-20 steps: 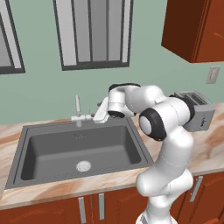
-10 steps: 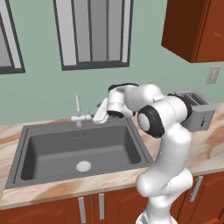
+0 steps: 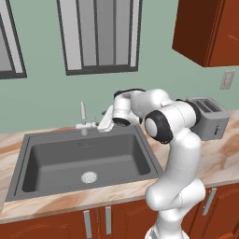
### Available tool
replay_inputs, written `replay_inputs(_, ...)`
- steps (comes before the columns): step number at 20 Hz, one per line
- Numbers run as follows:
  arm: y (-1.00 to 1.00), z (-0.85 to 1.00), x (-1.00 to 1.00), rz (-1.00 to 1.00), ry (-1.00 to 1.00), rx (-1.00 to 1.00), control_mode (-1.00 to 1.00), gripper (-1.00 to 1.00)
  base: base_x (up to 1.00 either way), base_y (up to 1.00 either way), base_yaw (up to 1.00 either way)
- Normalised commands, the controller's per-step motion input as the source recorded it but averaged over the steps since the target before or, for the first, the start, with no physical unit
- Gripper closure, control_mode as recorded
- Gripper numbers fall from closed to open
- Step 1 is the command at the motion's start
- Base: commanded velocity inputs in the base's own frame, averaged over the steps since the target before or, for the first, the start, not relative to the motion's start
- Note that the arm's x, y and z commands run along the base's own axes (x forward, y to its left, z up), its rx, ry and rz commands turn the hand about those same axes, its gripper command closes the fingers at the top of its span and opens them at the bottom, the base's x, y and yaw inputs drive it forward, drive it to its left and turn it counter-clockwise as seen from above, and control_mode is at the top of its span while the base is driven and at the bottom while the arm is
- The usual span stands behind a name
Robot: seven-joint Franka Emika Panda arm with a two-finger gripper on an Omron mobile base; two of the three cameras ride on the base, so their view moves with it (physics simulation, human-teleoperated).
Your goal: Turn on the sink faucet. Then move the lemon wedge from the counter to the sink. Turn off the sink. Move the vegetable from the sink to the pot next to the stove. Finally move the pot to the front left burner.
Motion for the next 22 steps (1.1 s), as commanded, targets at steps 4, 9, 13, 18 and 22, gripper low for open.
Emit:
replay_inputs(4,0.08,-0.09,0.09,0.0,0.01,0.0,-1.0,-1.0,0.0,0.0,0.0)
replay_inputs(9,0.08,-0.1,0.1,0.0,0.01,0.0,-1.0,-1.0,0.0,0.0,0.0)
replay_inputs(13,0.1,-0.1,0.09,0.0,0.0,0.0,-1.0,-1.0,0.0,0.0,0.0)
replay_inputs(18,0.11,-0.09,0.07,0.0,0.0,0.0,-1.0,-1.0,0.0,0.0,0.0)
replay_inputs(22,0.14,-0.07,0.05,0.0,0.0,0.01,-1.0,-1.0,0.0,0.0,0.0)
